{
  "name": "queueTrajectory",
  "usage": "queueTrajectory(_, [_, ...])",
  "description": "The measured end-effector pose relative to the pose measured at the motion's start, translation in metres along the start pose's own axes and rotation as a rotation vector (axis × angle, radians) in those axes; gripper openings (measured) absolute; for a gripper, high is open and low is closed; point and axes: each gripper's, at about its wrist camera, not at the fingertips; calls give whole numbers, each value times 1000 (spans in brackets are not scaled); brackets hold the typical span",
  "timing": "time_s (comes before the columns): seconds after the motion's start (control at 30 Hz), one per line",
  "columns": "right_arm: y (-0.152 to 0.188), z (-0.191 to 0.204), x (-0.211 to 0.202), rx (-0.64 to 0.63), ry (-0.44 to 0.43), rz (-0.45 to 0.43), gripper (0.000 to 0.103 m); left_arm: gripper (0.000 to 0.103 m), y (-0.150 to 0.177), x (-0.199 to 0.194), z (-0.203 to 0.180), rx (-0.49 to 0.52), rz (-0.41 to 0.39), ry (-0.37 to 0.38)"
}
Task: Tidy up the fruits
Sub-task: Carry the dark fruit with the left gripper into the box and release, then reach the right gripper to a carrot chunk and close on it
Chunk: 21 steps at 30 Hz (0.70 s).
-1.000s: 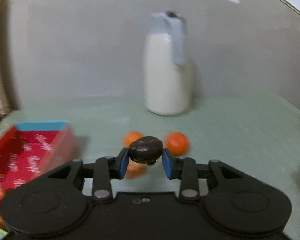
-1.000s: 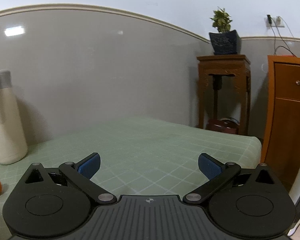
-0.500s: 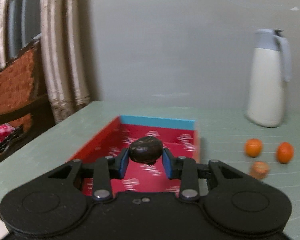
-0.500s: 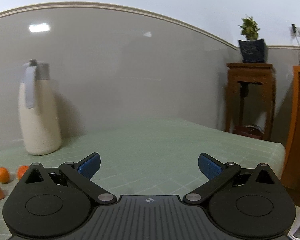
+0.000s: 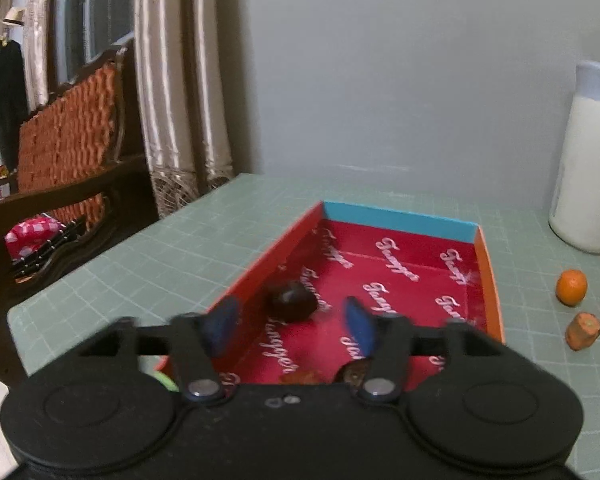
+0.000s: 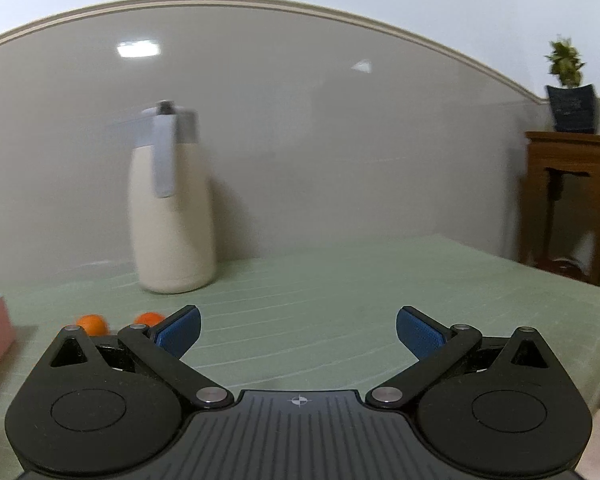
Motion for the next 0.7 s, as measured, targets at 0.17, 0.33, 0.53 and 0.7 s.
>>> queueTrajectory(0.17, [2,23,0,-13,-100,10,103,91,-4,-18,16,-4,-80,-36])
queueTrajectory(0.33, [0,41,4,-19,-196,47,103,96,-5,-30,41,-44,-129,-95])
queueTrajectory(0.53, [0,63,15,-51,-256,95,103,97,1,-35,75,-104,-144,-171])
queueTrajectory(0.7, [1,83,24,-85,-322,122,103,97,11,-31,99,-140,-120,-233])
Point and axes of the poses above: each gripper's, at about its wrist camera, not at the fingertips, and x roughly the way its jaws point, z to its left, y to its underside, and after that the axes turned 5 degrees about z, right-handed
